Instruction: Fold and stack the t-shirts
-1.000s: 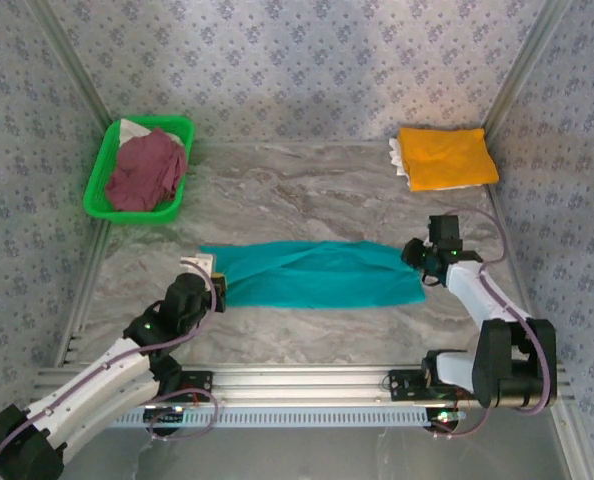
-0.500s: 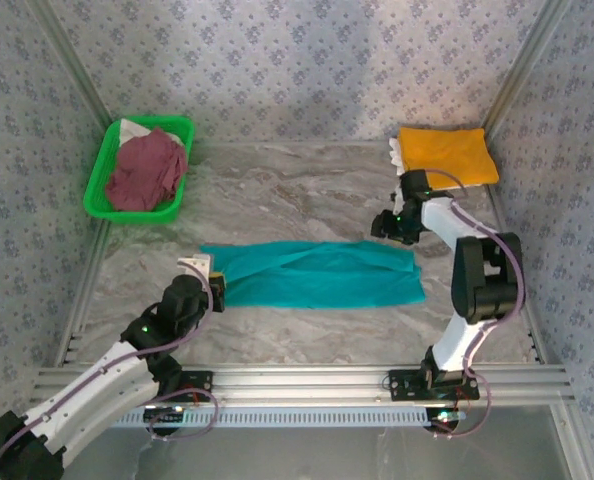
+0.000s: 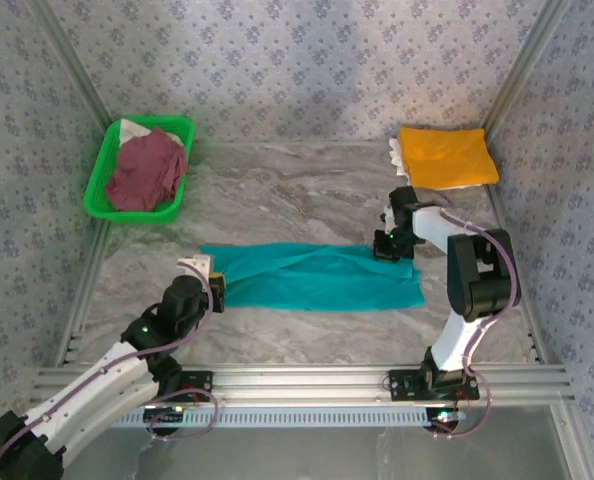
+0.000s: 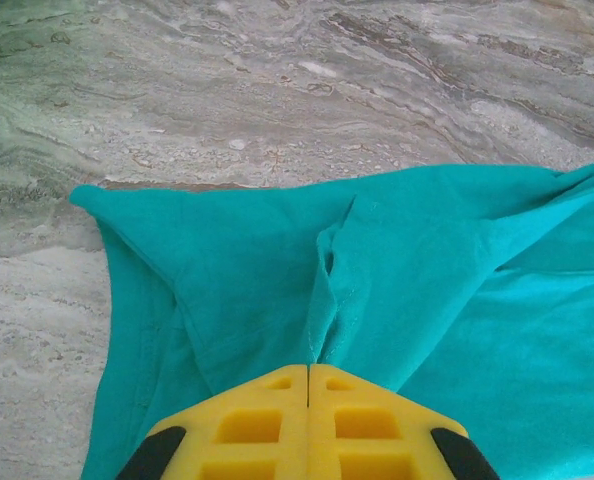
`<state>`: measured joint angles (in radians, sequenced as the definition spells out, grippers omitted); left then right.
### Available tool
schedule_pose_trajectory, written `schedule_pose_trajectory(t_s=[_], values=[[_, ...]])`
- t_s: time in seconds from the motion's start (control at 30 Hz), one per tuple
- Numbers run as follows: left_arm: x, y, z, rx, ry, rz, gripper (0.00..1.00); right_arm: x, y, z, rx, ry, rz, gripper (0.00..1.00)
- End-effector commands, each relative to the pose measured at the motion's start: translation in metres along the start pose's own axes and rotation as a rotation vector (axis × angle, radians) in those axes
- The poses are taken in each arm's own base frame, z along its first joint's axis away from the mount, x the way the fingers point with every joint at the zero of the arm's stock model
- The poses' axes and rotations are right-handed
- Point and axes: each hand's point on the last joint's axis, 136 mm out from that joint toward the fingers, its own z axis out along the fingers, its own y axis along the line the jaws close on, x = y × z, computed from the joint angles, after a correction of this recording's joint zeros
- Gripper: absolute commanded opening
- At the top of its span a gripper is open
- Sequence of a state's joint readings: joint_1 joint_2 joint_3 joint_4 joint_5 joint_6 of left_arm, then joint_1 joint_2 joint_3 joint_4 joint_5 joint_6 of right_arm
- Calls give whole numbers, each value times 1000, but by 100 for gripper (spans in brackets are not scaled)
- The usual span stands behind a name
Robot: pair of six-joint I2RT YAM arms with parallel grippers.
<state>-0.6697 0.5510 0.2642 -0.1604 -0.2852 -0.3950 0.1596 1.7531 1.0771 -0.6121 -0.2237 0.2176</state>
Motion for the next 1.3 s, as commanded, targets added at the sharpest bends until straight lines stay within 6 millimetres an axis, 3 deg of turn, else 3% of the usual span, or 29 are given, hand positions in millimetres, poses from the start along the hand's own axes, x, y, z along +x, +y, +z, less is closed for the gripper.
schedule_pose_trajectory(t_s=[0.0, 0.17, 0.47, 0.67, 0.83, 0.97, 1.07, 1.2, 1.23, 1.27], values=[[1, 3, 0, -14, -6, -11, 0, -17, 1, -26, 33, -128, -33, 2], [1, 4, 0, -21, -9, -14, 0, -33, -7, -52, 90, -278, -37, 0], [-7, 10, -2, -58, -33, -30, 0, -71, -13, -62, 135, -350, -21, 0], [-51, 8, -4, -55, -87, -13, 0, -113, -10, -86, 167, -450, -17, 0], [-85, 7, 20, -30, -74, 1, 0, -142, -7, -97, 208, -515, -61, 0], [-104, 8, 46, -37, -52, 50, 0, -161, -6, -86, 216, -517, -101, 0], [-108, 20, 71, -70, -13, 51, 0, -171, 1, -71, 182, -496, -128, 1], [-114, 29, 96, -113, 4, 77, 0, -175, 8, -49, 128, -457, -118, 12], [-118, 28, 99, -112, -5, 77, 0, -174, 14, -46, 89, -447, -123, 0], [-120, 27, 101, -104, -9, 75, 0, -173, 18, -45, 61, -442, -125, 0]])
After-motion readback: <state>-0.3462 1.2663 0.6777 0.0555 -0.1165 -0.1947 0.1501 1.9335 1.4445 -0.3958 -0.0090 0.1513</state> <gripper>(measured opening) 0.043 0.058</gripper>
